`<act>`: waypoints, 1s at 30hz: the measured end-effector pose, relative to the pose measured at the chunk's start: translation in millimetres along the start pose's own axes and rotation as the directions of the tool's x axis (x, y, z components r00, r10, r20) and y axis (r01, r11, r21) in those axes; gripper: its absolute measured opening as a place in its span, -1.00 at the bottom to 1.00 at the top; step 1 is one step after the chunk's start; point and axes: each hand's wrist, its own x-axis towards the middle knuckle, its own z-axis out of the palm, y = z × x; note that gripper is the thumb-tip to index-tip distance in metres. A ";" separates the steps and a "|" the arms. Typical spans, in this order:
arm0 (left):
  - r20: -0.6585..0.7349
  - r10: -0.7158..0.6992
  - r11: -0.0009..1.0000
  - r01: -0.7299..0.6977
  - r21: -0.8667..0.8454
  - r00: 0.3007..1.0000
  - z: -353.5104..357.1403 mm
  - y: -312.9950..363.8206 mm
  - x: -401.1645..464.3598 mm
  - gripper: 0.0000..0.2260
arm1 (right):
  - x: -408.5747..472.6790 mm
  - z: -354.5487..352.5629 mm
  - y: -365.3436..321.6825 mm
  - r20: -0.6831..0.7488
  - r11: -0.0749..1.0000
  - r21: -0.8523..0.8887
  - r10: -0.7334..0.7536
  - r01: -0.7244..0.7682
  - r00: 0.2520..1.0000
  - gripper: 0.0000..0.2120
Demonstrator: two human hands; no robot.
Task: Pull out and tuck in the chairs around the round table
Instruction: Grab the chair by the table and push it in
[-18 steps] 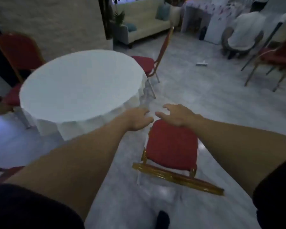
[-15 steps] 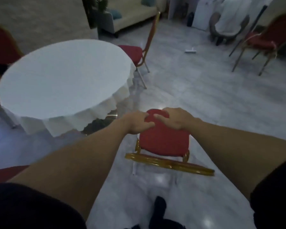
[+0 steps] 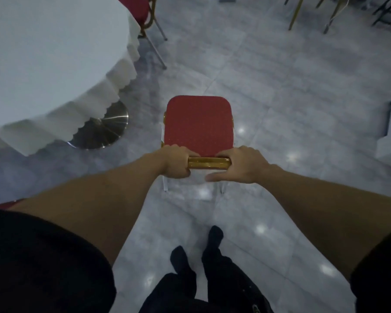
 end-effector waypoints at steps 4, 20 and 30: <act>-0.028 -0.031 0.998 0.032 0.051 0.999 2.0 4.0 0.1 -0.57 | 10.2 0.2 10.4 0.019 0.989 -0.112 -0.091 0.093 0.996 -0.77; -0.232 -0.410 0.903 0.356 -0.242 0.882 41.6 84.5 20.7 -0.59 | 52.6 -45.0 88.3 0.203 0.829 -0.297 -0.430 0.474 0.880 -0.85; -0.251 -0.601 0.758 0.442 -0.479 0.759 69.1 137.8 30.5 -0.56 | 82.0 -68.6 103.1 0.299 0.679 -0.345 -0.575 0.648 0.761 -0.73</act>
